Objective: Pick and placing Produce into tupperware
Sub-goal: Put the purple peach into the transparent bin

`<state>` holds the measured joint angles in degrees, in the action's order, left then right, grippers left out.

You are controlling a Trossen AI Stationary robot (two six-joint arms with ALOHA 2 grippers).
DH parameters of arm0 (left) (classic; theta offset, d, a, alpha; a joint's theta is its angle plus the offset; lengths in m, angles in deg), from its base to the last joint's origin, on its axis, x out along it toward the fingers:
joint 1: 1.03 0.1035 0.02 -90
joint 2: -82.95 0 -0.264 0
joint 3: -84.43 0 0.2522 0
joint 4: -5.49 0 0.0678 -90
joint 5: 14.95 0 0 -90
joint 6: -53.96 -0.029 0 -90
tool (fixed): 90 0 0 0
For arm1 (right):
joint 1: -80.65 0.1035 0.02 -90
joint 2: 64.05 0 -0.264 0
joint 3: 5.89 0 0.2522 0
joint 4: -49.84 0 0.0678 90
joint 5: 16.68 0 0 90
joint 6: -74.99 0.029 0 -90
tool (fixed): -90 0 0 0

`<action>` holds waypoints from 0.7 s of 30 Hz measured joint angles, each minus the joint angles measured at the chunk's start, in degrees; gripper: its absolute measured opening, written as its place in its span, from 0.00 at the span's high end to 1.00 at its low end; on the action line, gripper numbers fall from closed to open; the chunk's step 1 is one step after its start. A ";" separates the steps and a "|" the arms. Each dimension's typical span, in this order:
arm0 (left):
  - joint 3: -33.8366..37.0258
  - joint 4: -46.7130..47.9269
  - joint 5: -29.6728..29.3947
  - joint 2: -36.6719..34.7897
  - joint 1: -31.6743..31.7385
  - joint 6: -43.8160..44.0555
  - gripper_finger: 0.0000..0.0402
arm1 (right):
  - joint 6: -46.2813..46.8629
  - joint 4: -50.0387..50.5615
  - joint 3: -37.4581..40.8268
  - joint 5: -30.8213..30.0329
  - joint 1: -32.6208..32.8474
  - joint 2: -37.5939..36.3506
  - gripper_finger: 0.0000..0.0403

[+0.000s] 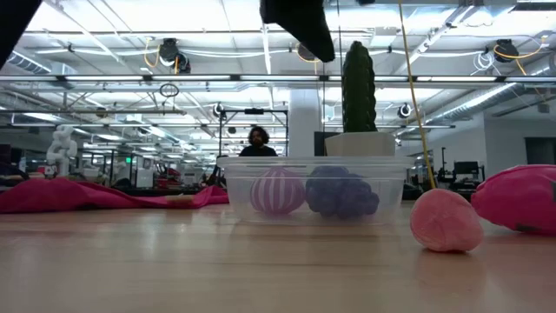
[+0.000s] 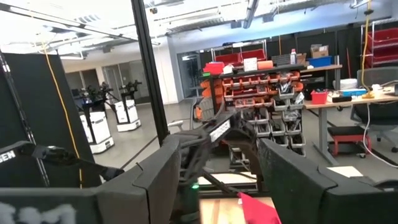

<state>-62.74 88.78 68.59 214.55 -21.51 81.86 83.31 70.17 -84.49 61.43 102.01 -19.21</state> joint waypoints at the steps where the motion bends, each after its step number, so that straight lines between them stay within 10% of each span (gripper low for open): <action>1: 0.00 -0.90 0.00 0.50 -0.78 0.61 0.11 | 0.00 0.15 0.00 0.01 0.00 0.03 0.48; 21: 0.30 -13.01 3.57 10.35 -2.05 4.51 0.09 | 3.21 0.52 0.00 0.03 0.00 0.22 0.48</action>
<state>-62.43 75.76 72.16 224.89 -23.55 86.38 86.52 70.69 -84.49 61.46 102.01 -18.99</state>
